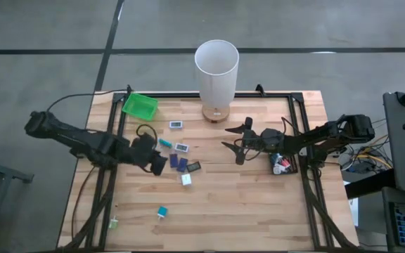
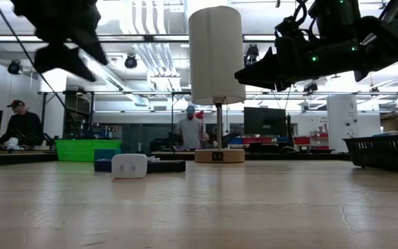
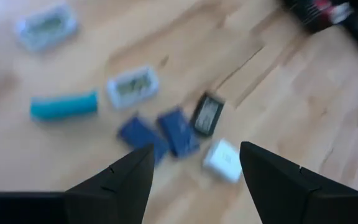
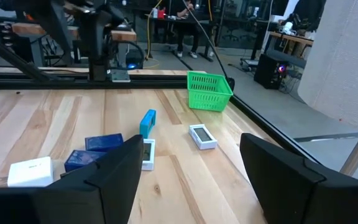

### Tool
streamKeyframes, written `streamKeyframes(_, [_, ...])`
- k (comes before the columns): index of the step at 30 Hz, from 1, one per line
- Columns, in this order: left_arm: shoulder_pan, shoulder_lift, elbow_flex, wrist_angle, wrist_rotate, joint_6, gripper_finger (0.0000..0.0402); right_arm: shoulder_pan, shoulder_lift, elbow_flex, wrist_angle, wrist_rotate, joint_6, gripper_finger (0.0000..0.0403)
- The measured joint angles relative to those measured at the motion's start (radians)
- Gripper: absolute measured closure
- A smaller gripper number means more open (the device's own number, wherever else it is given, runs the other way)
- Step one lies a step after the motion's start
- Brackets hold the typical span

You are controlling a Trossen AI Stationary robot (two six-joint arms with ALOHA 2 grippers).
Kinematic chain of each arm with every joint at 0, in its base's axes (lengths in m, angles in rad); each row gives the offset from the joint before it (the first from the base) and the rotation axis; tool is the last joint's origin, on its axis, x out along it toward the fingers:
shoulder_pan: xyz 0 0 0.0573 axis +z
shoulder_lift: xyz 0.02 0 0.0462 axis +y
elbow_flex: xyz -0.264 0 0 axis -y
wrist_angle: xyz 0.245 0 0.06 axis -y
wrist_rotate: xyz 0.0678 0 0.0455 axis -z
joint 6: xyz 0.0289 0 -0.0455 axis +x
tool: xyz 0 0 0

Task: Pick & Place Office items
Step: Put the blue charger adapter into the black bin

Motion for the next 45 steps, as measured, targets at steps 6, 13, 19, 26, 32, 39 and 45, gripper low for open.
streamKeyframes(6, [-0.054,0.133,0.076,-0.133,0.200,-0.335,0.0158,0.000,0.000,0.000,0.000,0.000,0.000,0.0131])
streamKeyframes(13, [-0.112,0.291,0.106,-0.138,0.442,-0.537,0.0158,0.000,0.000,0.000,0.000,0.000,0.000,0.0138])
streamKeyframes(19, [-0.175,0.395,0.175,-0.113,0.492,-0.578,0.0158,0.000,0.000,0.000,0.000,0.000,0.000,0.0142])
streamKeyframes(26, [-0.233,0.493,0.252,-0.110,0.492,-0.629,0.0158,0.000,0.000,0.000,0.000,0.000,0.000,0.0134])
streamKeyframes(32, [-0.263,0.547,0.263,-0.084,0.497,-0.735,0.0158,0.000,0.000,0.000,0.000,0.000,0.000,0.0131])
streamKeyframes(39, [-0.275,0.584,0.261,-0.052,0.498,-0.768,0.0158,0.000,0.000,0.000,0.000,0.000,0.000,0.0140])
streamKeyframes(45, [-0.275,0.609,0.258,-0.041,0.518,-0.768,0.0158,0.000,0.000,0.000,0.000,0.000,0.000,0.0142])
